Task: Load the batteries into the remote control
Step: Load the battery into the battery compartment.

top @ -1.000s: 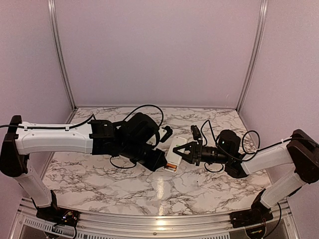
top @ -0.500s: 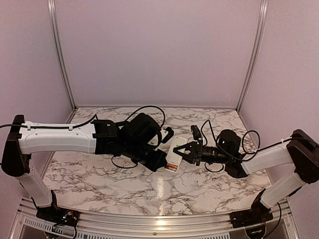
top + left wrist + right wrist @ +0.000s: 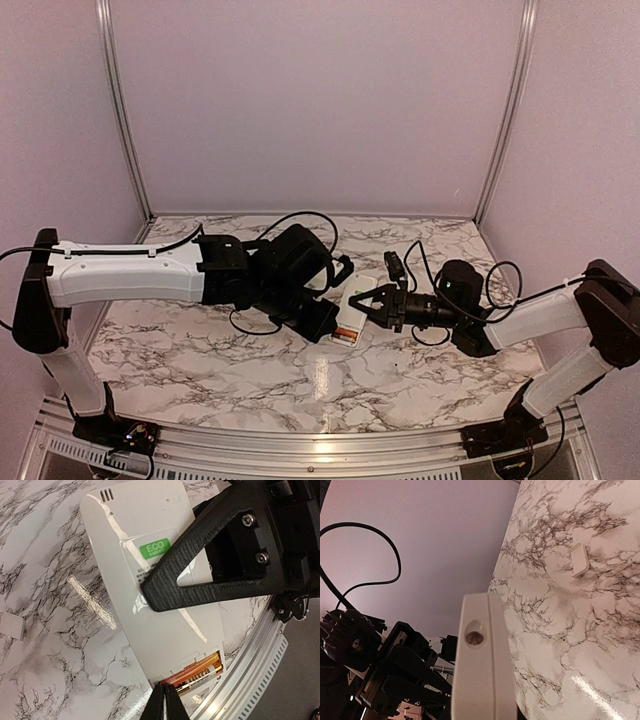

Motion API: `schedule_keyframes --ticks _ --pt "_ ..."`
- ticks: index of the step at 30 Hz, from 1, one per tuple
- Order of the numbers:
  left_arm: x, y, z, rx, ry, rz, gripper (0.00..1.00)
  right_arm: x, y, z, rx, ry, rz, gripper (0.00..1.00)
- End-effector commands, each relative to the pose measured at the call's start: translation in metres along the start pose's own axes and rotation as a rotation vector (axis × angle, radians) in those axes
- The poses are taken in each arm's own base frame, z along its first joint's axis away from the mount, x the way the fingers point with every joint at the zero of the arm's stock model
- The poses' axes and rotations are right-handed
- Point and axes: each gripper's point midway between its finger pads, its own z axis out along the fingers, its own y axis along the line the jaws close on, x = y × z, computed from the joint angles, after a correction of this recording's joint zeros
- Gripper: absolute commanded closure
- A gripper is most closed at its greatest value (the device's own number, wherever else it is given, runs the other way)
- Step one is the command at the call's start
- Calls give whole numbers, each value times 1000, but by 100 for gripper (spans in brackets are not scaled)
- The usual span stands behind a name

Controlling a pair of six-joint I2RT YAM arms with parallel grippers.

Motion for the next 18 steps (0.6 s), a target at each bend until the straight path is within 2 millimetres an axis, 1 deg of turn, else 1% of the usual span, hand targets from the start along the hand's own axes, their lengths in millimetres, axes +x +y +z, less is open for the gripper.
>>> schedule_keyframes --ticks 1,2,6,8,11,14,18 --pt "15 -2 18 -32 76 46 97 -17 50 2 -158 -42 -84 100" --pt "17 1 20 -62 82 58 96 -17 51 2 -160 -43 -84 100" --pt "28 5 27 -142 128 121 95 -18 51 1 -167 -47 -76 100" --pt "31 7 28 -168 138 135 94 -19 52 0 -170 -47 -74 100" --pt "33 9 28 -197 143 157 89 -19 52 0 -172 -47 -73 100" --pt "30 12 25 -216 131 161 84 -19 51 -1 -161 -48 -76 100" --pt "22 19 14 -250 92 146 79 -18 43 -2 -136 -45 -70 100"
